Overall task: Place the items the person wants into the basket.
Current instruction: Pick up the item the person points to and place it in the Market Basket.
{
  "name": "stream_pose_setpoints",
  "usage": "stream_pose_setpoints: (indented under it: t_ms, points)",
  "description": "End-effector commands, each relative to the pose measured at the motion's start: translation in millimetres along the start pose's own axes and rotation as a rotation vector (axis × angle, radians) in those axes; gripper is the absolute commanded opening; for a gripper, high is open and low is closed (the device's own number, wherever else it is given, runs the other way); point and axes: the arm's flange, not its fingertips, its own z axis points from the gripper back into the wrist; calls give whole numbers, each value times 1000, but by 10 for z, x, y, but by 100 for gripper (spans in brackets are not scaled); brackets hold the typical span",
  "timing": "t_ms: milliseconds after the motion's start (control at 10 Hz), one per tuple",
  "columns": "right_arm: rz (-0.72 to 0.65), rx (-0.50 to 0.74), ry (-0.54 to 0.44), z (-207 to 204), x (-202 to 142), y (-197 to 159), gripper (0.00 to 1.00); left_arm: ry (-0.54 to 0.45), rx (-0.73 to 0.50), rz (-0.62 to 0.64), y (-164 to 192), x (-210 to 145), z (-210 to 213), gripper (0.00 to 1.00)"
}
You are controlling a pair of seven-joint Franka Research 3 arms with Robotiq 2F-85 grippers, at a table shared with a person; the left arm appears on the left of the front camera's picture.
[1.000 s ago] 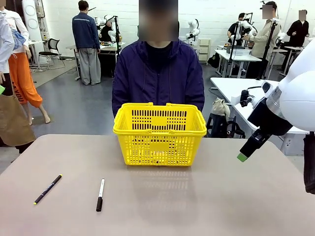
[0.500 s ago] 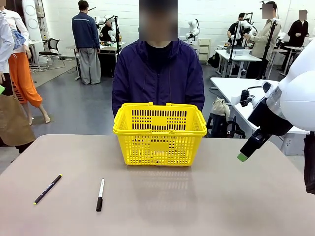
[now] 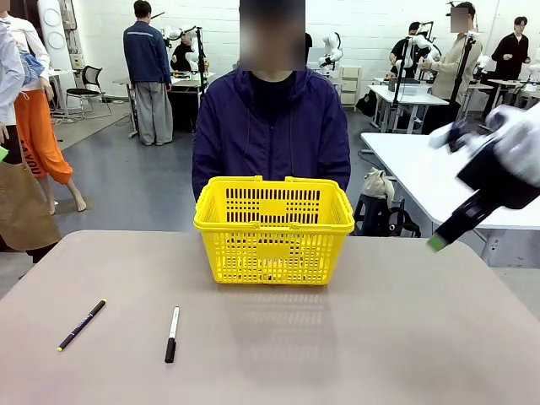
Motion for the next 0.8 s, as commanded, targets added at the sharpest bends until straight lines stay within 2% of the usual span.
stream_pose_setpoints:
  t_ms: [0, 200, 500, 700]
  points:
    - [-13, 9, -129, 559, -311, -307, 100, -4, -6, -1, 0, -15, 2, 100]
    - [-4, 73, -274, 922, -792, -640, 100, -4, -6, -1, 0, -15, 2, 100]
    - [-3, 176, -461, 1191, -1637, -1130, 100, -4, -6, -1, 0, -15, 2, 100]
    - [-161, 185, -554, 1241, -2047, -1349, 100, -4, -6, -1, 0, -15, 2, 100]
